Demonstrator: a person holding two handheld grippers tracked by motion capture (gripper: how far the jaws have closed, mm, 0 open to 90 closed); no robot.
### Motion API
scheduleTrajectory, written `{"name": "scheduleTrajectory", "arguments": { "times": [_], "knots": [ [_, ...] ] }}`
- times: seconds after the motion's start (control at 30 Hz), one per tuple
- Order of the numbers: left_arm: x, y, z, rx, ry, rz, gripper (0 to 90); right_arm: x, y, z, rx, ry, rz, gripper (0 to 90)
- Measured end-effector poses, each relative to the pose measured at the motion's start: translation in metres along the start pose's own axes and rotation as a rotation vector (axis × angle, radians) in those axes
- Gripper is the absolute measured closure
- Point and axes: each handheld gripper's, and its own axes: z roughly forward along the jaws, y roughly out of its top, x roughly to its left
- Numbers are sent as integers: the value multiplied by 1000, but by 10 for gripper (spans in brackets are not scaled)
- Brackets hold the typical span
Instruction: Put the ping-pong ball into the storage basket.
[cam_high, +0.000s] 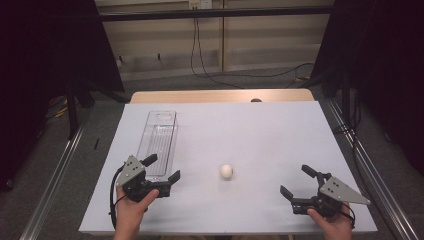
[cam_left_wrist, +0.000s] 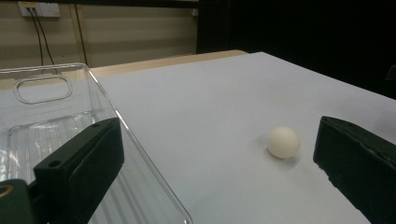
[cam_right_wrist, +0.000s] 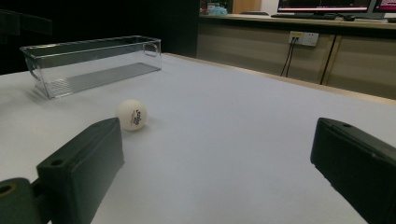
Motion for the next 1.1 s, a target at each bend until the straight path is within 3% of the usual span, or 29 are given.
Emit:
{"name": "scheduleTrajectory", "arguments": {
  "times": [0.4,1.1],
  "knots": [
    [-3,2,10,2,-18,5,20,0,0,0,5,11,2,21],
    [-9,5,22,29,-14,17,21,2,0,1,1,12,3,22]
  ]
}}
